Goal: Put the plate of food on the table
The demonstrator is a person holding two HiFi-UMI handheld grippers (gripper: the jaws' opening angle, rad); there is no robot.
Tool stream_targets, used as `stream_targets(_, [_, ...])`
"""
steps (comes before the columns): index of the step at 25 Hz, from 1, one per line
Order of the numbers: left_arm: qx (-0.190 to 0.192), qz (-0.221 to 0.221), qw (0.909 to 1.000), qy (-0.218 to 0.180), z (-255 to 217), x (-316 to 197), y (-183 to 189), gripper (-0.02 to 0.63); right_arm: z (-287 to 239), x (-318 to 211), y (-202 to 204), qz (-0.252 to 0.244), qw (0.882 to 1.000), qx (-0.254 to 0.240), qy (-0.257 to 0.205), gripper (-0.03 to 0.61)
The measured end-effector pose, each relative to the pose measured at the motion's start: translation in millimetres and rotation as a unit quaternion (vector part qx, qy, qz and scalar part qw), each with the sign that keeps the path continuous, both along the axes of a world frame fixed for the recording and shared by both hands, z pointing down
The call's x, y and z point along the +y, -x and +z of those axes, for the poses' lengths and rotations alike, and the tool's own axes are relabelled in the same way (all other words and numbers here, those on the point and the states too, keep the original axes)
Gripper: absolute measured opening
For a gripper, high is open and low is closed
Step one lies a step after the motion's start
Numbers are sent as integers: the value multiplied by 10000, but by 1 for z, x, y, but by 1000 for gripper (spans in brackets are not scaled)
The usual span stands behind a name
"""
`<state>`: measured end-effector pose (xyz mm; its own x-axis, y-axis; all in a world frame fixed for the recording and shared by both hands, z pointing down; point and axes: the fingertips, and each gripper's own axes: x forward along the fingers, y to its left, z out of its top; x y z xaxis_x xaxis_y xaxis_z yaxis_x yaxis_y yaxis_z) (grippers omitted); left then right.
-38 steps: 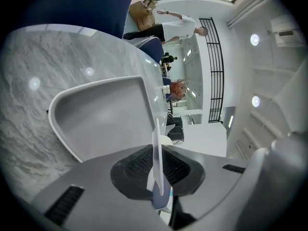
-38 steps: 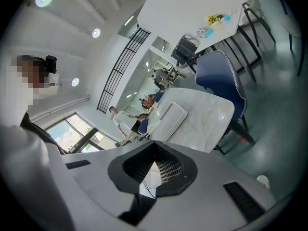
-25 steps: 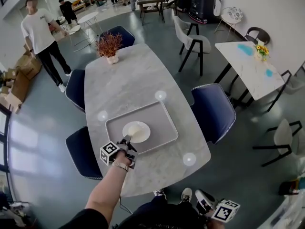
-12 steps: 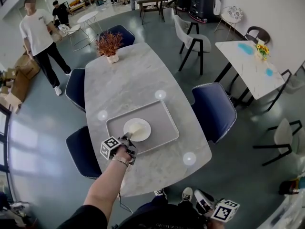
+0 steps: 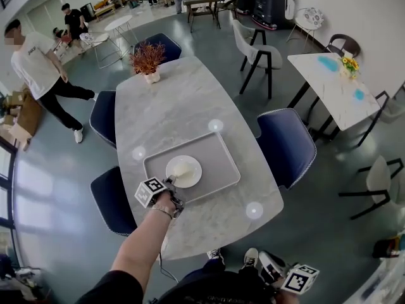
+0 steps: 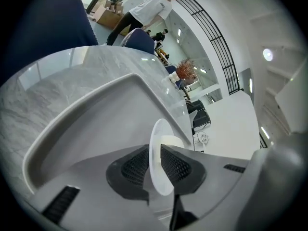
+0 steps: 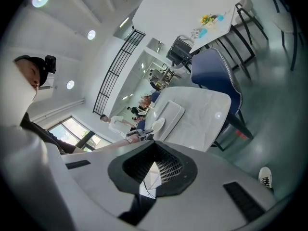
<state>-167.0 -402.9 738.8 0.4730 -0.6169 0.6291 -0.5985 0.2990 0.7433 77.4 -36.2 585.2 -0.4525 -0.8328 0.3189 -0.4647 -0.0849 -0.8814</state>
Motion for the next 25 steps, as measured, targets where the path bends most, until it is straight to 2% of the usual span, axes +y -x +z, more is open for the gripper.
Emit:
stream_targets(2, [-165,34,9998,53,4,4,2,91,0,2,1,-12,10000,-14,1,9])
stream_targets(8, [-647,260,9976,-25,2,8,10,106,2,8,4,-61,10000,-6,59,11])
stream_targets(12, [-922,285,9949,-289,-5,9,19,106,2,10,4,-39,10000,-36,45,9])
stream_targets(17, [-1054,335,9911,-745,-19,19,33,104,5,8,4,-187,9998,-14,-1,11])
stream_targets(19, [-970,463,9896,-959,-29,28,35,88,2,3,5,-286,9996,-34,-82,11])
stream_targets(20, [-839,521,9895,-1058,-35,33,35,34,1,1,6,-356,9993,-38,-121,9])
stream_targets(21, [-642,578,9896,-1154,-42,40,33,8,0,-2,7,-448,9989,-34,-153,11])
stream_targets(23, [-152,728,9881,-1347,-58,58,26,8,1,-8,6,-699,9973,2,-231,11])
stream_targets(25, [289,976,9816,-1613,-82,79,16,8,-1,-17,7,-967,9947,19,-360,11])
